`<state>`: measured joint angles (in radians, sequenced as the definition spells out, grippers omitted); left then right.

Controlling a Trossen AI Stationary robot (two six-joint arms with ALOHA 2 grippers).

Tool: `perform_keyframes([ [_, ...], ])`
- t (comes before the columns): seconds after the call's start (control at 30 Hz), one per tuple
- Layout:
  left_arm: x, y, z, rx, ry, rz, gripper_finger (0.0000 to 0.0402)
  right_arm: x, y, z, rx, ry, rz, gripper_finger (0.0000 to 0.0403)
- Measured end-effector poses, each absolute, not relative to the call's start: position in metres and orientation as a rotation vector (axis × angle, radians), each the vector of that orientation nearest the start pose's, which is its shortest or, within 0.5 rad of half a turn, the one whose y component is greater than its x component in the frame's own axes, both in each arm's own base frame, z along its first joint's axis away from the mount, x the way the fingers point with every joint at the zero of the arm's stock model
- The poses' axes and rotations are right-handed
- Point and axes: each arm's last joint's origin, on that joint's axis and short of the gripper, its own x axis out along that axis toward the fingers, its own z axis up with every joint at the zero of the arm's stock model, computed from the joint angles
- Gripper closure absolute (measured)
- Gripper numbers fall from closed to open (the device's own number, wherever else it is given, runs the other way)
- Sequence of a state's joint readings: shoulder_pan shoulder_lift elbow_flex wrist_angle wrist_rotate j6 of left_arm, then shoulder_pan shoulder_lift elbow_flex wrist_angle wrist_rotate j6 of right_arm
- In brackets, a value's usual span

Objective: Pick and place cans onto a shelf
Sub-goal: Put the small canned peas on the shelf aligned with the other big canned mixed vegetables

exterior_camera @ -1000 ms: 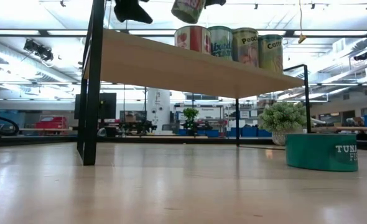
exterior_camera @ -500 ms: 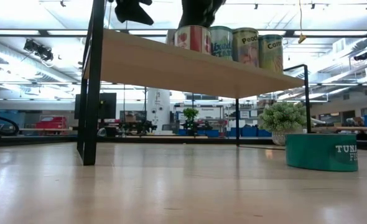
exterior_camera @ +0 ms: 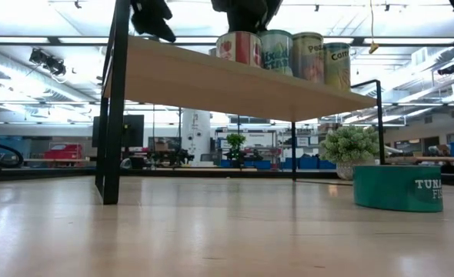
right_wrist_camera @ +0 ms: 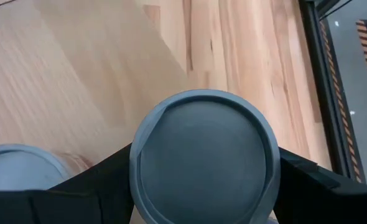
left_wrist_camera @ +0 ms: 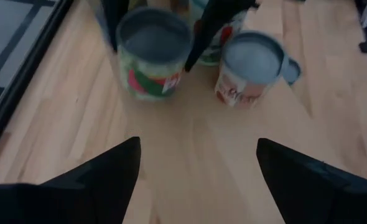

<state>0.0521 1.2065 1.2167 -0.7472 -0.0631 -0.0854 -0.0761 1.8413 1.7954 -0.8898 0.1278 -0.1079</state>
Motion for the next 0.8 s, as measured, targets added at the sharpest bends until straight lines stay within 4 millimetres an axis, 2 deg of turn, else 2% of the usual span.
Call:
perform_keyframes([
  [0.27, 0.213, 0.022, 0.353, -0.027, 0.804, 0.248, 0.0076, 0.392, -0.034, 0.334, -0.125, 0.924, -0.142, 0.0108],
  [0.5, 0.185, 0.031, 0.369, -0.032, 0.732, 0.342, 0.0077, 0.393, -0.034, 0.336, -0.126, 0.912, -0.142, 0.0108],
  [0.63, 0.179, 0.033, 0.372, -0.047, 0.708, 0.360, 0.0077, 0.393, -0.033, 0.344, -0.129, 0.885, -0.142, 0.0108],
  [0.8, 0.178, 0.034, 0.373, -0.047, 0.702, 0.361, 0.0077, 0.391, -0.037, 0.343, -0.124, 0.911, -0.140, 0.0108],
])
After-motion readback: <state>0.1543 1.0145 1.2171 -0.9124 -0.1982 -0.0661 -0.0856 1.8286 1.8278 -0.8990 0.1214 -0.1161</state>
